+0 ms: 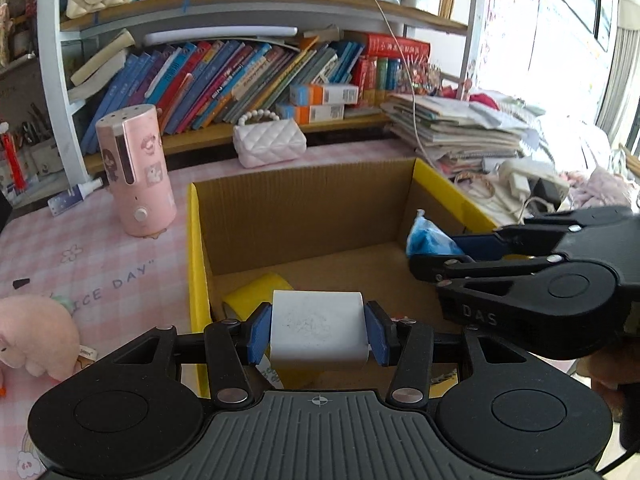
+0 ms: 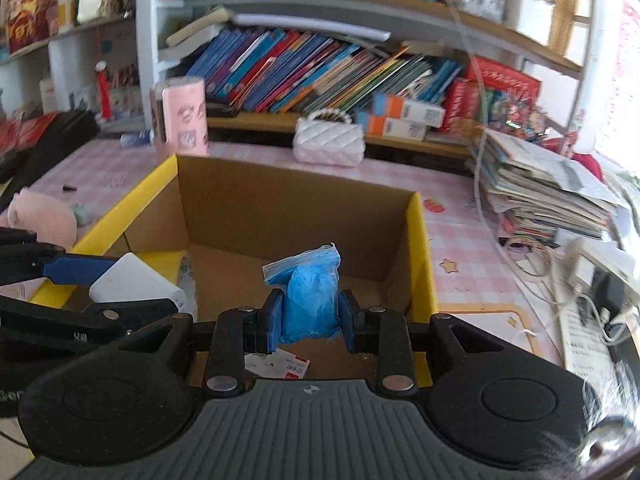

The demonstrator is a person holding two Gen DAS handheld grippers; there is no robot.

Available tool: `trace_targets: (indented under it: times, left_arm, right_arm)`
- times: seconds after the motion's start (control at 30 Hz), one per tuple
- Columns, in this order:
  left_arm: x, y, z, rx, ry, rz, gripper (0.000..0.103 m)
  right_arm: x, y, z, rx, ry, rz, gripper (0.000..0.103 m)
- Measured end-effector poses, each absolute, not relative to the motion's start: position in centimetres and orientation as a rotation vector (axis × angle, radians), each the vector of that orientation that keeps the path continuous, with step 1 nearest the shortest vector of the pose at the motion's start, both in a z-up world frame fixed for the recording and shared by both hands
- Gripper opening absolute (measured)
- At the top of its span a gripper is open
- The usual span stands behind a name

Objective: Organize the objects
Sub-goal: 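Open both tools to drop the blue item and charger into the box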

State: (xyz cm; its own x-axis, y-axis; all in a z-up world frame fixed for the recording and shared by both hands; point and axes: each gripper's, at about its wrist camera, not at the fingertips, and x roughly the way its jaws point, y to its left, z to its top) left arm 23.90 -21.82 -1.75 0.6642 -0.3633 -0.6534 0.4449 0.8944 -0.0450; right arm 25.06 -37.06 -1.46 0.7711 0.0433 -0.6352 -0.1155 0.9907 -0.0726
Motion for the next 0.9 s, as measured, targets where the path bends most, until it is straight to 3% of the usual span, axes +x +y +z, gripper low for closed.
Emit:
trace_targets:
  times: [0.9]
  left_arm:
    - [23.3,-23.2,-2.7,0.273,0.662,-0.466,0.048]
  right_arm:
    - [28.3,-36.7,-5.0,-0.192,0.879,0.234,0.027]
